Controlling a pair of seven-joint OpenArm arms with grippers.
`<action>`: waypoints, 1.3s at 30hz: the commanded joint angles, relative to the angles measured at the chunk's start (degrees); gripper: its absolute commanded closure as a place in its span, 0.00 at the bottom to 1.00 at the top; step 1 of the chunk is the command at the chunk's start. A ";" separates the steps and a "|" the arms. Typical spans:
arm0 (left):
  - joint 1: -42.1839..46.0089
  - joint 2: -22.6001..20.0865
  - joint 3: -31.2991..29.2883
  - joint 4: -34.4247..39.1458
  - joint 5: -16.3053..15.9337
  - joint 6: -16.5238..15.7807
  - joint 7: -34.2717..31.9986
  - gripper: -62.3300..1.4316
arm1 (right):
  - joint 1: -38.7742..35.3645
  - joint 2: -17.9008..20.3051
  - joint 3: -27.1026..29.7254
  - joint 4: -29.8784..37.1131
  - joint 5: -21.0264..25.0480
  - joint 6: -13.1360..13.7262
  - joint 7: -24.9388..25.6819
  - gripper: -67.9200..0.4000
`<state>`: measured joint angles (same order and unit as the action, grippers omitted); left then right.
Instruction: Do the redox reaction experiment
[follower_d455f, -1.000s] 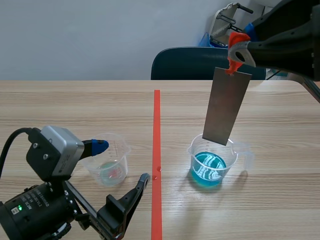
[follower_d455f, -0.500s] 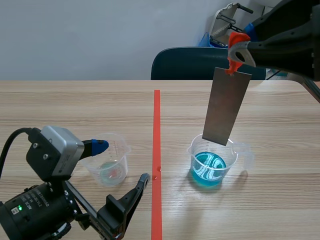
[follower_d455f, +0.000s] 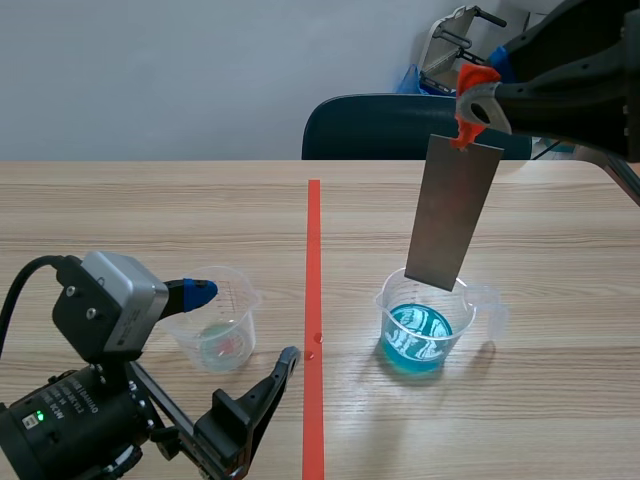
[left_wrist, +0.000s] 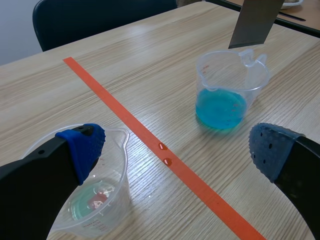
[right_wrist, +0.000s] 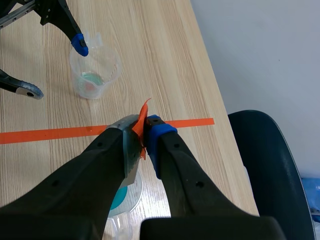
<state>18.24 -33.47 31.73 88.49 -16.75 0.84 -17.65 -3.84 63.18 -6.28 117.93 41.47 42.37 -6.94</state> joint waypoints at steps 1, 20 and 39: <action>-0.20 0.59 0.17 0.83 -0.11 -0.11 -0.96 0.01 | 0.66 0.13 1.25 -0.11 0.81 0.35 0.79 0.98; -1.18 1.29 0.17 0.83 -0.11 -0.96 -0.57 0.02 | 0.66 0.13 1.25 -0.11 0.79 0.35 0.63 0.98; -15.80 10.25 5.49 -11.43 -0.11 -1.60 2.60 0.90 | 0.66 0.13 1.25 -0.11 0.79 0.35 0.61 0.98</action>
<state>3.03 -23.73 36.84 76.71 -16.69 -0.40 -14.17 -3.84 63.18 -6.28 117.91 41.50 42.37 -6.96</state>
